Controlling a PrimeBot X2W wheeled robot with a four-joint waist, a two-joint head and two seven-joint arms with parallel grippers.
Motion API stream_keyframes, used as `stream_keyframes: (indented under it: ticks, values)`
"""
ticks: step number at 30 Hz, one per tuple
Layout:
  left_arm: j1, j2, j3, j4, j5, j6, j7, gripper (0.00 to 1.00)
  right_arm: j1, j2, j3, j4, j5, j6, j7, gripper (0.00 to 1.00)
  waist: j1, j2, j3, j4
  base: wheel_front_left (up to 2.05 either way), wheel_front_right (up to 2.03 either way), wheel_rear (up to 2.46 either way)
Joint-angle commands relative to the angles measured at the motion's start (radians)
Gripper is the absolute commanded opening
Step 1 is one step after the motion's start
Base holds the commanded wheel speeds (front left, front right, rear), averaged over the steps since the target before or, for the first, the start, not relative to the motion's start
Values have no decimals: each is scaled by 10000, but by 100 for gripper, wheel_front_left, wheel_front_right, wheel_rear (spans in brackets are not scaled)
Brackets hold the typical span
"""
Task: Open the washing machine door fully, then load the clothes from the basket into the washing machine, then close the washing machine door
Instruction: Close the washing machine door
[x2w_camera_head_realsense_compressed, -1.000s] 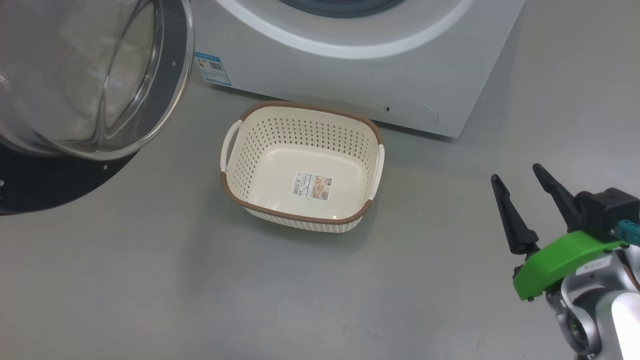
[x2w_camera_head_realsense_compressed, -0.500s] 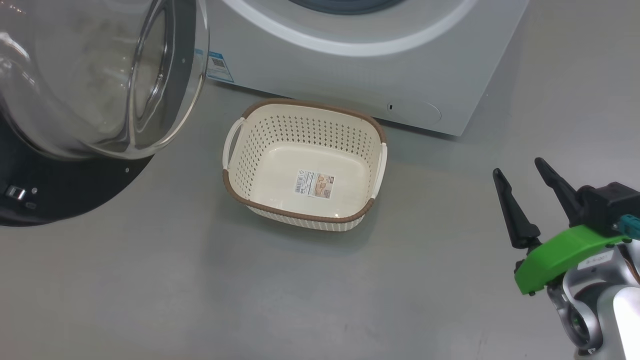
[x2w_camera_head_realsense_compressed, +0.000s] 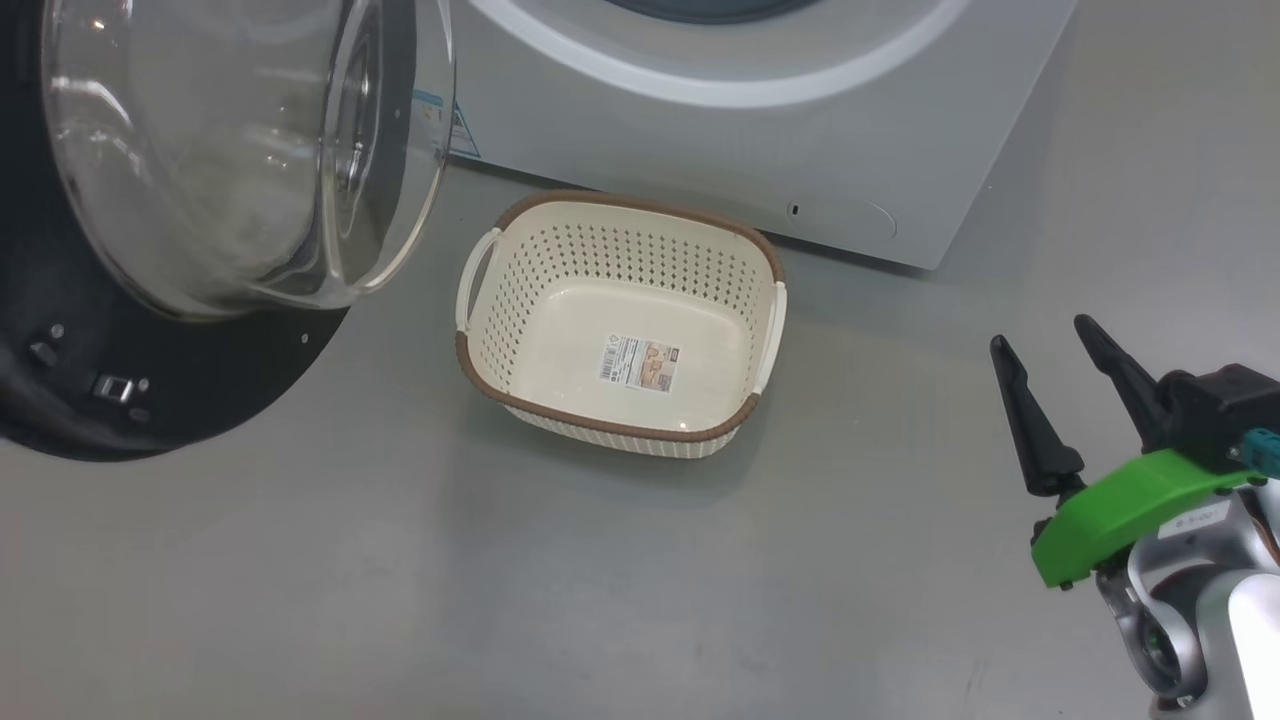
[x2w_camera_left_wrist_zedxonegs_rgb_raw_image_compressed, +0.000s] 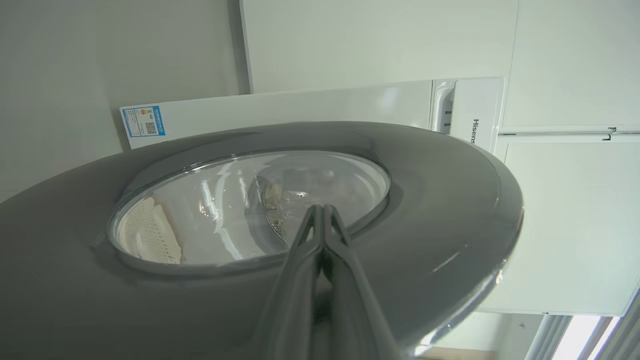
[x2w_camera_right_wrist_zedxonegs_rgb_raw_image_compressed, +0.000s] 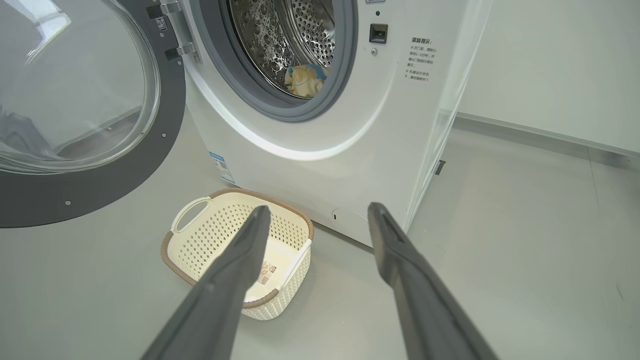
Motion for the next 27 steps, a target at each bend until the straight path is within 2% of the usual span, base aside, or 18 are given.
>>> stream_keyframes:
  ticks: [1, 15, 27]
  values:
    - [2, 454, 179, -602, -119, -70, 254, 0, -388, -13, 160, -378, -61, 37, -21, 100, 0, 0, 27, 1, 0, 0, 0]
    - [1128, -917, -252, -3510, -446, -70, 1640, 0, -459, 160, 261, -228, 0, 37, -304, 100, 0, 0, -30, -480, 0, 0, 0]
    - [1326, -2094, -625, -4856, -511, -68, 1488, 0, -583, 359, 423, 71, 110, 37, -650, 100, 0, 0, 58, -1497, 0, 0, 0]
